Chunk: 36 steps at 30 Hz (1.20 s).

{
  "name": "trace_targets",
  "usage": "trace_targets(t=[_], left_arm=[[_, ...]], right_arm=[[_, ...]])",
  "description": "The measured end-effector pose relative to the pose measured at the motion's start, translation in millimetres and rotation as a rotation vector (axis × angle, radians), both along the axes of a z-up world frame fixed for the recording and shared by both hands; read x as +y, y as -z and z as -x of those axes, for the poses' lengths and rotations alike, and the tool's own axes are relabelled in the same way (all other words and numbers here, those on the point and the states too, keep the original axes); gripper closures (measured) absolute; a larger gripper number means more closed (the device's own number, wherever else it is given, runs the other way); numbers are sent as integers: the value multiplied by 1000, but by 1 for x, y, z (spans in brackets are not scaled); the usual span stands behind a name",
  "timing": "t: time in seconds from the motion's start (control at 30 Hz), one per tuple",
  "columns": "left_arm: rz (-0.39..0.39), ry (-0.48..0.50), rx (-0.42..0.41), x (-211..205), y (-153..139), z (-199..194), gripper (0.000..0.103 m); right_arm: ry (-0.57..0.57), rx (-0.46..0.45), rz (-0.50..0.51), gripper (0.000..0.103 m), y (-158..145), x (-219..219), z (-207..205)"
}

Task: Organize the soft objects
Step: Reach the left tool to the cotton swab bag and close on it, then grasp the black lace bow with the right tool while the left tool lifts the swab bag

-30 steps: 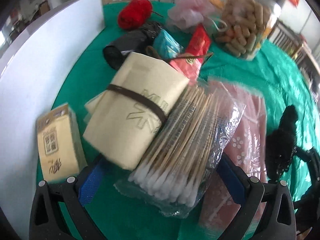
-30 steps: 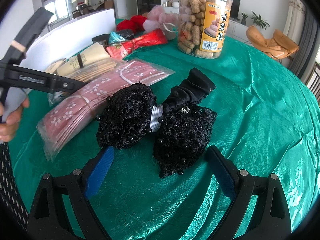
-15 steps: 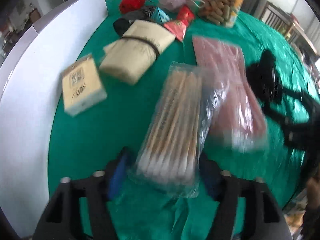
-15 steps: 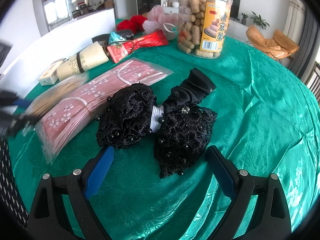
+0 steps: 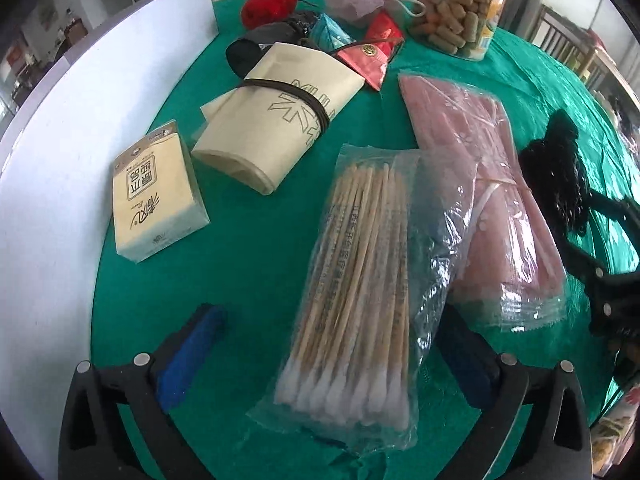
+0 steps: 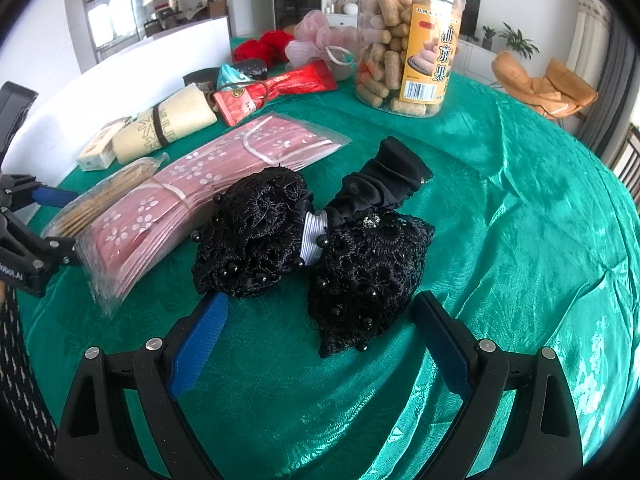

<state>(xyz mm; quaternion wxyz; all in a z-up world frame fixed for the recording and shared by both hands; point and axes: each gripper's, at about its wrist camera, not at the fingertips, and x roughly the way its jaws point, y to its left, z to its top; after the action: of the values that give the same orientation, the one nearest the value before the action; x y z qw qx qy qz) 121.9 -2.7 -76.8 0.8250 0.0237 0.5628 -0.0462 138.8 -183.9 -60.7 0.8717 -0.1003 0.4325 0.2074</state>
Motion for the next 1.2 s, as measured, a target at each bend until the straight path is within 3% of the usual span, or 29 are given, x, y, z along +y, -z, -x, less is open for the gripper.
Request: trace_targets(t=[0.1,0.17,0.3,0.33,0.37,0.4,0.47,0.5,0.57,0.6,0.73,0.8,0.83,0.9,1.0,1.13,1.2], left_arm=[[6,37,-22,6,-2,12,0],[0,49,0,7,-2,14,0],[-22,55,47,3,-6,11,0],[-43,45,30,2,-8,9,0],[-68,41,9,1,-11,7,3],[-87,51,-21,1,-14,8,6],[-66,69,-41,1,-16,11,32],[-19,70,-42,3,-17,13,38],[22,63,-54,6,-19,16,55],[11,53,-70,7,-22,19,59],[42,30,-78,18,-32,32,61],[59,15,-53,26,-29,35,59],[64,10,-45,28,-29,35,54],[61,-7,-32,26,-27,35,43],[28,-22,-32,25,-24,32,33],[11,-28,-35,20,-22,24,33],[6,-34,-41,21,-22,25,33]], right_arm=[[-60,92,16,8,-5,-8,0],[-37,165,-36,9,-14,-23,4],[154,345,-241,9,-37,-63,4],[187,392,-315,9,-40,-67,2],[218,467,-458,8,-41,-72,-1],[240,522,-572,8,-40,-70,-1],[283,593,-697,9,-34,-63,-7],[324,623,-714,9,-27,-55,-13],[394,622,-678,10,-20,-41,-29],[439,581,-649,10,-17,-36,-41],[531,439,-561,13,-21,-32,-70],[534,422,-501,65,-21,-33,-74],[520,447,-500,73,-17,-36,-75],[490,447,-464,74,-19,-41,-71],[386,371,-305,73,-35,-36,-61],[286,362,-219,38,-42,-22,-53],[273,363,-166,38,-40,-11,-54]])
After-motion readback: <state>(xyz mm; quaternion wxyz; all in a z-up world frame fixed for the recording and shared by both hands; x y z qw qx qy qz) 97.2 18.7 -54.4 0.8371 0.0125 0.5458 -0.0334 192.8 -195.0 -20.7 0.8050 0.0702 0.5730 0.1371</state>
